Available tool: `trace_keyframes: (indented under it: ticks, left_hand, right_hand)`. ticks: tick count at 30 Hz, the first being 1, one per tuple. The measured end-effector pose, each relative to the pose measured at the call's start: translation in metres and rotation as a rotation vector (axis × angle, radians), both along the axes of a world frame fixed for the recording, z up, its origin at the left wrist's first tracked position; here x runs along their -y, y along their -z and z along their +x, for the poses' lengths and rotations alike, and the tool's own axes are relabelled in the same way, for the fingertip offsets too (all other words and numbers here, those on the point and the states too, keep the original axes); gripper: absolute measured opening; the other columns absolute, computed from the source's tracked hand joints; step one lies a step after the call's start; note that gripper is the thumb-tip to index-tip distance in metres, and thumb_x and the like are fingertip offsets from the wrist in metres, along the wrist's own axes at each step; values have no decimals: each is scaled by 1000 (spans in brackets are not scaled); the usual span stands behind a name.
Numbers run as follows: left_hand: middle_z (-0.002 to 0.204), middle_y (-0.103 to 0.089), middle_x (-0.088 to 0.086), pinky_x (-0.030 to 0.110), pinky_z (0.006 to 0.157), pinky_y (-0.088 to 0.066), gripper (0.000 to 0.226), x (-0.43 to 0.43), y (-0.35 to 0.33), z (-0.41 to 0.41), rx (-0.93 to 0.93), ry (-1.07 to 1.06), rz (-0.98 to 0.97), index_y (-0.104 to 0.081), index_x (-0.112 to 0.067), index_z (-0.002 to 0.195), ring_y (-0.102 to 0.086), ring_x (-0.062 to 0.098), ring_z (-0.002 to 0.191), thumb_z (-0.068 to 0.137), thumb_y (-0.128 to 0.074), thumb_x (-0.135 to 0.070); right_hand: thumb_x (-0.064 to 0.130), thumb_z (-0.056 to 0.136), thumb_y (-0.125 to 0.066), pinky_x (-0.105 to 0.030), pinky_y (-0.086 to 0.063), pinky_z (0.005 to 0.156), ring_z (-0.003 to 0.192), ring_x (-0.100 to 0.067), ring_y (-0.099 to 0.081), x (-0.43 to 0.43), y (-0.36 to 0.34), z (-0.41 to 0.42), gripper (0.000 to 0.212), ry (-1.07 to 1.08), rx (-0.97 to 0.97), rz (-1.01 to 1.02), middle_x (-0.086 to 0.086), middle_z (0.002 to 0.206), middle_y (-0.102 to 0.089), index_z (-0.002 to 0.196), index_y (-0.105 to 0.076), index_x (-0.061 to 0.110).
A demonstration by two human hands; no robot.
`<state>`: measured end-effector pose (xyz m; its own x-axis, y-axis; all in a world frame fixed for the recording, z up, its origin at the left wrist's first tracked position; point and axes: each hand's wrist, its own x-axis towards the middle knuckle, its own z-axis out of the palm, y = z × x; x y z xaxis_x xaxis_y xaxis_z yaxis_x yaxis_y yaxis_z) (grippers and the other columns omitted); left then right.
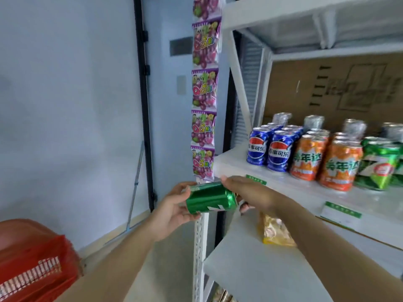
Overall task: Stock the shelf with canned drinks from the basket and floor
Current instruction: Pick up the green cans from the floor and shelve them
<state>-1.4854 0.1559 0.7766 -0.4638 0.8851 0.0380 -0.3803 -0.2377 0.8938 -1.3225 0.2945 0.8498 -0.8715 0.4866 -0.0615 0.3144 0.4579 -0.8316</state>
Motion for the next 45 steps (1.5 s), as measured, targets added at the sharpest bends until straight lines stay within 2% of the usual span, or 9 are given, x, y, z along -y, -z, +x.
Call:
trace_keyframes:
  ticks: [3, 7, 13, 17, 24, 29, 34, 41, 45]
  left_hand:
    - [100, -70, 13, 39, 69, -56, 21, -10, -40, 6, 50, 22, 96, -65, -15, 102, -66, 28, 85, 83, -58, -18]
    - [104, -67, 20, 38, 61, -57, 36, -33, -82, 25, 137, 40, 167, -65, -9, 112, -63, 34, 87, 81, -58, -25]
    - [111, -67, 27, 31, 56, -59, 43, -79, -112, 75, 275, 235, 222, -64, -1, 116, -62, 45, 98, 93, -49, -34]
    - [117, -66, 26, 28, 51, -56, 46, -107, -115, 100, 89, 393, 174, -59, -8, 126, -69, 40, 94, 99, -38, -39]
    - [105, -73, 9, 41, 87, -57, 29, -148, -131, 146, -513, 393, -30, -66, -11, 115, -70, 22, 94, 100, -48, -28]
    - [103, -71, -13, 26, 87, -53, 20, -165, -154, 192, -819, 235, 128, -70, -31, 107, -66, 4, 97, 97, -53, -35]
    - [115, -70, -12, 19, 90, -49, 27, -184, -164, 243, -1125, 311, 281, -69, -25, 117, -64, -1, 101, 95, -57, -36]
    - [79, -70, -18, 20, 73, -48, 31, -210, -169, 293, -1361, 354, 253, -73, -19, 112, -60, -13, 71, 96, -56, -40]
    - [69, -65, -7, 25, 62, -44, 31, -224, -170, 303, -1490, 291, 200, -76, -16, 86, -56, 6, 63, 95, -57, -40]
  right_hand:
    - [69, 83, -44, -35, -55, 88, 114, -15, -56, 1, -46, 15, 64, -23, -63, 78, 4, 127, -58, 131, -51, 26]
    - [44, 84, -69, -35, -55, 84, 109, -19, -62, -14, -80, 35, 41, -46, -254, 79, 0, 119, -63, 119, -52, 33]
    - [26, 72, -82, -39, -56, 90, 108, -23, -67, -39, -81, 53, 55, 55, -589, -33, -7, 116, -70, 121, -59, 17]
    - [28, 66, -83, -36, -57, 86, 105, -21, -68, -46, -77, 86, 58, 189, -688, 14, -5, 111, -72, 118, -61, 16]
    - [42, 61, -89, -47, -54, 93, 107, -23, -68, -74, -61, 171, 76, 385, -617, -4, -6, 117, -70, 125, -58, 16]
    - [28, 64, -83, -41, -55, 91, 101, -20, -70, -82, -40, 229, 60, 505, -582, -23, -2, 106, -75, 119, -59, 17]
    - [36, 57, -87, -43, -54, 92, 100, -22, -69, -94, -22, 270, 66, 663, -568, 41, -2, 102, -74, 116, -63, 18]
    - [30, 67, -85, -30, -54, 76, 94, -17, -69, -109, -8, 290, 53, 844, -607, 48, -2, 101, -73, 114, -62, 18]
    - [32, 69, -85, -21, -45, 65, 90, -8, -61, -114, -4, 275, 58, 972, -628, 94, 2, 104, -65, 115, -53, 19]
